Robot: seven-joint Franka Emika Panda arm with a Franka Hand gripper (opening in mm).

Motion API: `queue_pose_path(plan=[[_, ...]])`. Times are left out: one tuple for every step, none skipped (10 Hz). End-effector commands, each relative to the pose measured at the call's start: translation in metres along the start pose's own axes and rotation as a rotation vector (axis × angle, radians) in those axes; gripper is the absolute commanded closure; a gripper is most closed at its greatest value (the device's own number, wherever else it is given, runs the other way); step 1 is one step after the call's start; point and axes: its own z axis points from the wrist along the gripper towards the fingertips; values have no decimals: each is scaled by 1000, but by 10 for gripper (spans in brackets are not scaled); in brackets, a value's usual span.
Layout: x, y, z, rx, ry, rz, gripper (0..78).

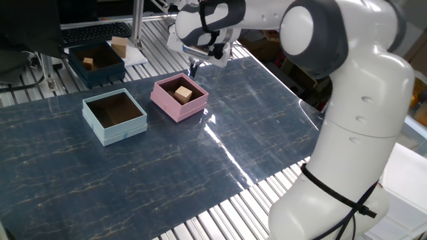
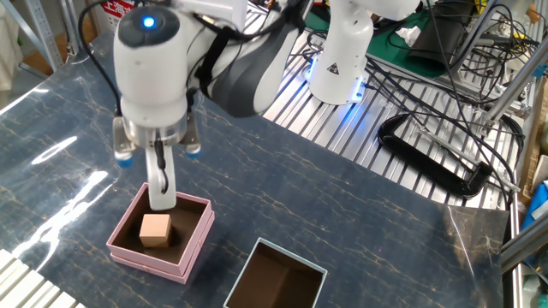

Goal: Move an object from one box to another

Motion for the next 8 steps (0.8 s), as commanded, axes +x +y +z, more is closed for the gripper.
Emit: queue_pose_path(plan=[[-9,11,18,1,-7,21,776],[-10,14,23,-1,-10,25,776],[-12,16,27,-5,-14,26,776],[-12,16,27,-5,-14,26,776],[-15,20,37,-9,-25,28,776],[-18,22,41,-11,-27,32,776],[-18,22,42,-12,-27,34,776],[-20,23,47,-14,-31,34,776]])
